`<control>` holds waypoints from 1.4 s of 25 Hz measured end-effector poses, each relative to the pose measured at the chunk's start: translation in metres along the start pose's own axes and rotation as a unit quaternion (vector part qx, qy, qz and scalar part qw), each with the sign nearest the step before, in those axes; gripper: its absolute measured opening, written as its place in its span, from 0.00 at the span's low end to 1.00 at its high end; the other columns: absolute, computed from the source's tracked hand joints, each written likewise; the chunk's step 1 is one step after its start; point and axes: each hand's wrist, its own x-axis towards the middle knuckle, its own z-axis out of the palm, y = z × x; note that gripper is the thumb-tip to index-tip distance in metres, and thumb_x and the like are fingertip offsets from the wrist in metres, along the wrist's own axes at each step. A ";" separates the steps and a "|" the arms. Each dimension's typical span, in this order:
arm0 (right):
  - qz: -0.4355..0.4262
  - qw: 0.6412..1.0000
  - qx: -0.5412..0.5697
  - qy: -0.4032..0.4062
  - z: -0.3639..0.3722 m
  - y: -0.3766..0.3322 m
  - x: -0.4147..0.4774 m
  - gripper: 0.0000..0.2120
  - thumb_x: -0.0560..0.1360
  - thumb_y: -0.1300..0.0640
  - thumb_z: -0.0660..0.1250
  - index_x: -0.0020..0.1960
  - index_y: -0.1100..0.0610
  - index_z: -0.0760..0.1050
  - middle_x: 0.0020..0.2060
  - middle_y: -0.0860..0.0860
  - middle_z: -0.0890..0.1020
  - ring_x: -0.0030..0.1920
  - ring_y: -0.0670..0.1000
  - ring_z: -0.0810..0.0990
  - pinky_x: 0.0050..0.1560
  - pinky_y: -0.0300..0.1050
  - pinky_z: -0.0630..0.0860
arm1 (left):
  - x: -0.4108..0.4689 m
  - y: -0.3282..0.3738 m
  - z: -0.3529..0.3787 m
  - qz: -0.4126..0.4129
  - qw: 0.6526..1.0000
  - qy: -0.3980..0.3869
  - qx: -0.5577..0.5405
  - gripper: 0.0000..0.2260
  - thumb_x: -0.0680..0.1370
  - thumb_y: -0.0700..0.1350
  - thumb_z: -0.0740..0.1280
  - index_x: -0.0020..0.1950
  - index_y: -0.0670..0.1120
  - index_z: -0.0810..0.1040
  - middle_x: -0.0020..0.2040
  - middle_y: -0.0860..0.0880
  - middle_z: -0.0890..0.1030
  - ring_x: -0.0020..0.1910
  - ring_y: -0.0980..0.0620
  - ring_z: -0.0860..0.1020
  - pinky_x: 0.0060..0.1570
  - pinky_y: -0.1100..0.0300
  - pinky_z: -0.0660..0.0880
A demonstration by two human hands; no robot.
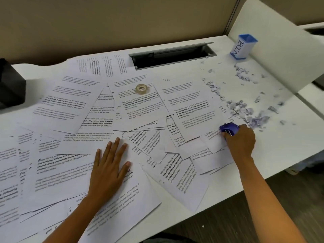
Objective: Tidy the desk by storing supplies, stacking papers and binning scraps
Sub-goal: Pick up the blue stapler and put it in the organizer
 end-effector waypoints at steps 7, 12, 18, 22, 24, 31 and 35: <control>-0.094 0.993 0.073 0.023 -0.005 -0.043 -0.021 0.20 0.65 0.60 0.77 0.51 0.65 0.73 0.47 0.62 0.78 0.45 0.58 0.74 0.39 0.45 0.68 | 0.003 -0.010 0.000 0.009 0.997 -0.006 -0.073 0.27 0.78 0.62 0.44 0.76 0.53 0.56 0.77 0.55 0.54 0.76 0.55 0.48 0.75 0.50 0.46; -0.145 0.951 0.254 -0.097 -0.020 -0.109 -0.061 0.30 0.63 0.56 0.78 0.60 0.59 0.68 0.49 0.51 0.76 0.46 0.52 0.77 0.36 0.33 0.75 | -0.004 -0.031 -0.018 -0.006 0.987 0.031 -0.157 0.19 0.79 0.53 0.56 0.69 0.52 0.68 0.74 0.57 0.61 0.75 0.56 0.54 0.72 0.51 0.59; -0.254 0.910 0.264 -0.194 -0.004 -0.193 -0.124 0.26 0.62 0.49 0.78 0.56 0.57 0.77 0.46 0.49 0.80 0.44 0.45 0.78 0.40 0.21 0.72 | -0.035 -0.088 -0.054 -0.058 0.979 0.101 -0.166 0.14 0.78 0.43 0.63 0.62 0.53 0.74 0.70 0.57 0.66 0.72 0.55 0.59 0.66 0.56 0.61; -0.308 0.876 0.271 -0.254 0.014 -0.254 -0.167 0.23 0.62 0.50 0.78 0.53 0.56 0.77 0.44 0.47 0.81 0.44 0.45 0.79 0.40 0.25 0.74 | -0.066 -0.156 -0.077 -0.095 0.981 0.115 -0.126 0.14 0.76 0.43 0.63 0.61 0.49 0.76 0.69 0.50 0.71 0.72 0.48 0.64 0.65 0.54 0.63; -0.345 0.865 0.254 -0.261 0.021 -0.285 -0.187 0.24 0.61 0.48 0.79 0.53 0.54 0.76 0.43 0.46 0.80 0.43 0.45 0.78 0.36 0.26 0.74 | -0.079 -0.196 -0.086 -0.138 0.977 0.112 -0.116 0.15 0.77 0.45 0.61 0.62 0.48 0.75 0.70 0.48 0.70 0.72 0.46 0.64 0.67 0.52 0.63; -0.416 0.839 0.241 -0.255 0.049 -0.393 -0.247 0.24 0.62 0.49 0.79 0.53 0.53 0.73 0.44 0.44 0.79 0.40 0.41 0.75 0.37 0.23 0.70 | -0.093 -0.330 -0.105 -0.314 0.936 0.125 -0.092 0.23 0.81 0.50 0.55 0.74 0.44 0.61 0.76 0.47 0.60 0.75 0.48 0.55 0.74 0.50 0.52; -0.442 0.823 0.262 -0.242 0.067 -0.450 -0.272 0.25 0.64 0.50 0.77 0.55 0.54 0.70 0.50 0.50 0.81 0.44 0.45 0.78 0.40 0.22 0.72 | -0.094 -0.374 -0.098 -0.319 0.942 0.094 -0.040 0.27 0.81 0.56 0.48 0.77 0.44 0.49 0.77 0.48 0.49 0.76 0.51 0.47 0.75 0.52 0.46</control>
